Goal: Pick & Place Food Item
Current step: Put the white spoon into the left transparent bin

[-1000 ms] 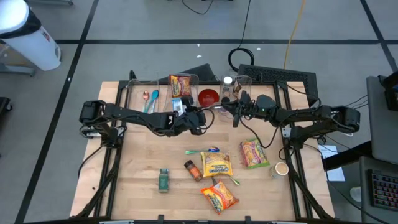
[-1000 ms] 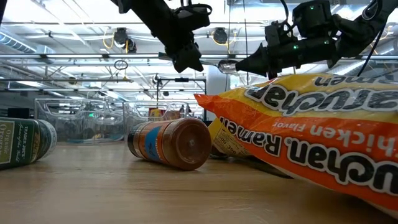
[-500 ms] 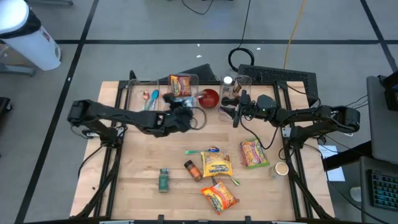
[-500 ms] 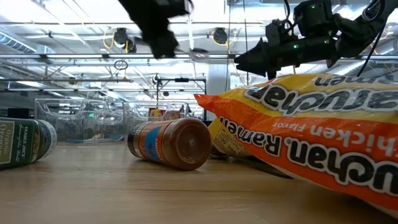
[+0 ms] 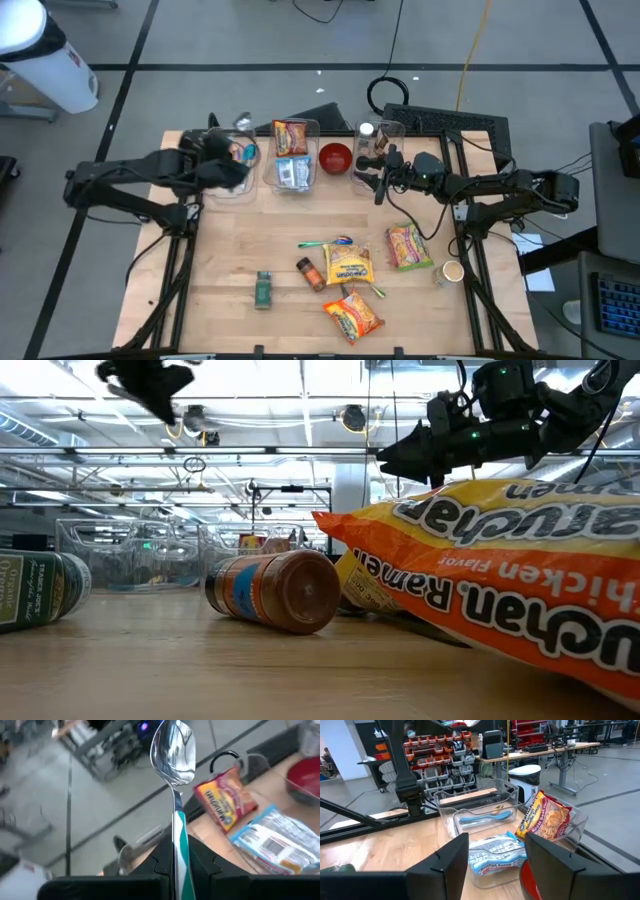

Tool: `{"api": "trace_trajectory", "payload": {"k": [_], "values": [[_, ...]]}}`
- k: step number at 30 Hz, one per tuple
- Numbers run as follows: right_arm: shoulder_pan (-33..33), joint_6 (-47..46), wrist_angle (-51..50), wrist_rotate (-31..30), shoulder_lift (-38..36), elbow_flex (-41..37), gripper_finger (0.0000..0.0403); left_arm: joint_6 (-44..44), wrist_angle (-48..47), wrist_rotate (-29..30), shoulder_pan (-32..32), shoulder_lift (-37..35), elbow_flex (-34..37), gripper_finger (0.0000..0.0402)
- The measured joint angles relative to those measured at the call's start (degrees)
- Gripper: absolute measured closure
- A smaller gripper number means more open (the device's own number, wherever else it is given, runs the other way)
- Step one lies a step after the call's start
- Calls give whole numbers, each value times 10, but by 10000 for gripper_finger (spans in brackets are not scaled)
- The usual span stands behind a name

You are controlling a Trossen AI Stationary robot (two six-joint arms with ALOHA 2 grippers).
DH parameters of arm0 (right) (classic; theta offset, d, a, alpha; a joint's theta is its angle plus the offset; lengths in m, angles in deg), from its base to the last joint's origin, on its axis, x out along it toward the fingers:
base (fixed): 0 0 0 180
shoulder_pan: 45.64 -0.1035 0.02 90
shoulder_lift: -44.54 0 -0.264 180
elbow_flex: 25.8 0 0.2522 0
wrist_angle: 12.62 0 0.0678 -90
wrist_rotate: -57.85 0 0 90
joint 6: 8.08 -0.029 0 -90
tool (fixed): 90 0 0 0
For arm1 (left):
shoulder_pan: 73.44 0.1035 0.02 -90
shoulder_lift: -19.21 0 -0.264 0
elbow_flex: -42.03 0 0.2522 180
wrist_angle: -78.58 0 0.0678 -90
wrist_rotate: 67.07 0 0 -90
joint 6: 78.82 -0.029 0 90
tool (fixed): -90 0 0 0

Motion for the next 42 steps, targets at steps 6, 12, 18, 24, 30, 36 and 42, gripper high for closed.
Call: {"api": "trace_trajectory", "payload": {"k": [6,12,18,24,30,36,42], "values": [[0,11,0,0,0,0,222,39,-17,-32,83,-38,16,372],[0,24,1,0,0,0,223,13,37,-52,171,-38,82,375],[0,40,1,0,0,0,225,-41,180,-124,234,-40,182,375],[0,41,11,0,0,0,226,-89,312,-217,306,-38,259,373],[0,49,18,0,0,0,228,-104,388,-291,381,-38,301,375],[0,49,16,0,0,0,231,-116,412,-340,414,-17,328,373],[0,49,12,0,0,0,231,-123,431,-352,419,24,331,374]]}}
